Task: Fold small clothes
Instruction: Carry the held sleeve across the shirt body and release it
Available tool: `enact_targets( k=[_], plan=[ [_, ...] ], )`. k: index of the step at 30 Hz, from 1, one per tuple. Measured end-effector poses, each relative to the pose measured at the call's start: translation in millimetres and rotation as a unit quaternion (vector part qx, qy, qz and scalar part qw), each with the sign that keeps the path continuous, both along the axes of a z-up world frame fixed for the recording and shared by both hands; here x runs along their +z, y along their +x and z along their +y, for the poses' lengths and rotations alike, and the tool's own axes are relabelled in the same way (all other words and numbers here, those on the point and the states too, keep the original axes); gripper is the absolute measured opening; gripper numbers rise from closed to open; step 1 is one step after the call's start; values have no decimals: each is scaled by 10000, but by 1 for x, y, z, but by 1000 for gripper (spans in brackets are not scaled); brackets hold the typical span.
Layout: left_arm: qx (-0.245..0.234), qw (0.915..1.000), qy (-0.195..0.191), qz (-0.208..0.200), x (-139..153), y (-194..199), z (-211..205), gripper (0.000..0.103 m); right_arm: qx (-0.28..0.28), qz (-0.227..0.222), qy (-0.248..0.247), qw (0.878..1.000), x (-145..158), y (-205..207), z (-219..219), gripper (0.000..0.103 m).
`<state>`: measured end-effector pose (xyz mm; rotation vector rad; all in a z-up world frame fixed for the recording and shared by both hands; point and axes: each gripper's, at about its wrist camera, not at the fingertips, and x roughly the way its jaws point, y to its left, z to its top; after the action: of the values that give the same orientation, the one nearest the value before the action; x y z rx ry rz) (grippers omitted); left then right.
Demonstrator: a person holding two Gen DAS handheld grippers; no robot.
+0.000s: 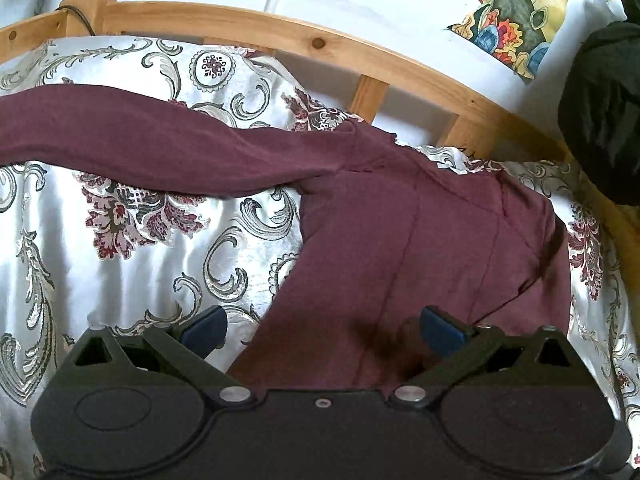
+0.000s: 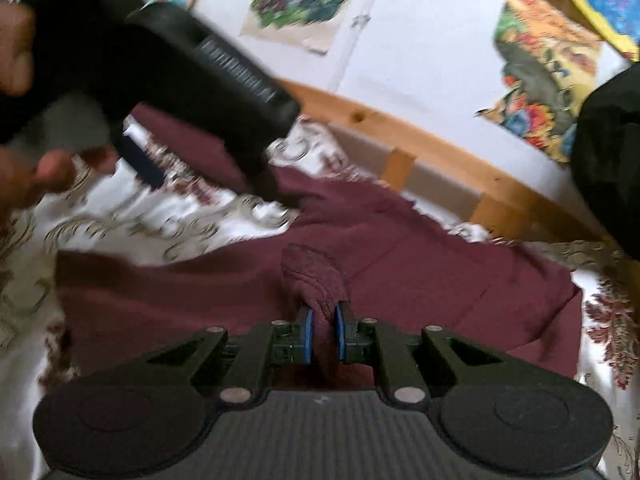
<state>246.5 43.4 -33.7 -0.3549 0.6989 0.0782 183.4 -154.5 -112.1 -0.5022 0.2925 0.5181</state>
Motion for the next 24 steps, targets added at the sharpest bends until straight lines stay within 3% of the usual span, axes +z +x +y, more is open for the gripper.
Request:
enact_targets(
  k=[2, 4, 7, 8, 10, 11, 14, 21, 24],
  plan=[
    [-11, 10000, 17, 26, -3, 2, 1, 102, 64, 220, -26, 9997, -6, -1, -1, 23],
    [15, 9999, -19, 131, -8, 7, 4, 102, 205, 603, -29, 9980, -9, 0, -4, 46],
    [30, 9994, -138, 322, -14, 13, 5, 102, 174, 889, -189, 9957, -2, -6, -15, 73],
    [16, 9992, -145, 362, -15, 14, 5, 102, 95, 842, -199, 9962, 4, -9, -21, 76],
    [-57, 9990, -120, 423, -19, 15, 3, 102, -180, 536, -127, 9983, 17, -14, -37, 94],
    [-106, 9989, -94, 457, -21, 17, 0, 102, -388, 287, -56, 9988, 24, -15, -47, 98],
    [-330, 9976, -34, 602, -28, 23, -10, 102, -1043, -9, 229, 9943, 37, -2, -72, 101],
    [-899, 9897, 453, 1021, -46, 35, -44, 102, -2310, 175, 1267, 9645, 40, 72, -143, 100],
    [-1017, 9865, 624, 1119, -53, 37, -53, 102, -2396, 436, 1968, 9497, 31, 106, -183, 88]
  ],
)
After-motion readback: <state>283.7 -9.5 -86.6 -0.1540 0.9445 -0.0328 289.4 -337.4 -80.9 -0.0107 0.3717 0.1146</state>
